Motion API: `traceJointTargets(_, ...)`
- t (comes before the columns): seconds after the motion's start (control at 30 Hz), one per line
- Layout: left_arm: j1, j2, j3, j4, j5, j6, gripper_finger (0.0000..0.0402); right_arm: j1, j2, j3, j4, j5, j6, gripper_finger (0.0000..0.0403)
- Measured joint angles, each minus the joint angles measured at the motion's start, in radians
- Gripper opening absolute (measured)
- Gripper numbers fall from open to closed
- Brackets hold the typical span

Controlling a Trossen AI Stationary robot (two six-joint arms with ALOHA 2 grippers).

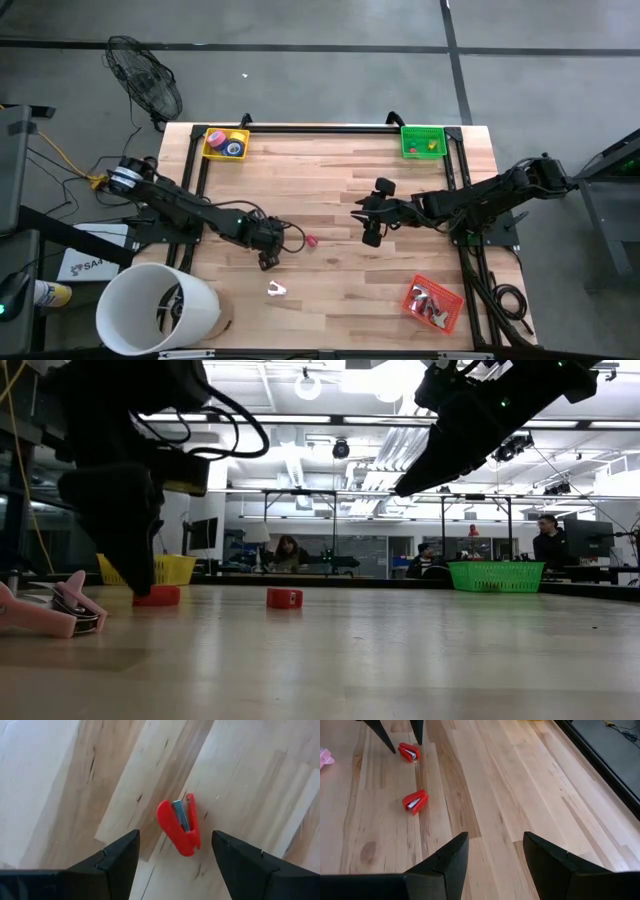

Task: Pick and place Stapler, Stapler remover, tape
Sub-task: Put the left red stapler into the green bin

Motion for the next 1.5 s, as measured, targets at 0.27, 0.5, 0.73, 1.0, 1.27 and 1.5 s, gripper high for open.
traceJointTargets(0.27, 0.0, 0.052, 0.001, 0.046, 0.011, 0.004, 0.0246, 0.0, 0.0, 0.0, -0.006, -0.001, 0.008, 0.0181)
traceJointTargets(0.5, 0.0, 0.061, 0.002, 0.051, 0.015, 0.008, 0.0209, 0.0, 0.0, 0.0, -0.014, 0.0, 0.019, 0.0181)
traceJointTargets(0.73, 0.0, 0.062, 0.002, 0.055, 0.032, 0.042, 0.0132, 0.0, 0.0, -0.001, -0.013, 0.0, 0.023, 0.0181)
traceJointTargets(1.0, 0.0, 0.063, 0.002, 0.067, 0.042, 0.196, 0.0051, 0.0, 0.0, -0.001, -0.012, -0.001, 0.023, 0.0181)
traceJointTargets(1.27, -0.001, 0.07, -0.003, 0.189, -0.126, 0.446, 0.0051, 0.0, 0.0, -0.001, -0.011, -0.002, 0.006, 0.0181)
traceJointTargets(1.5, 0.041, 0.069, -0.003, 0.461, -0.408, 0.785, 0.0053, 0.0, 0.0, -0.001, 0.005, -0.01, -0.059, 0.0181)
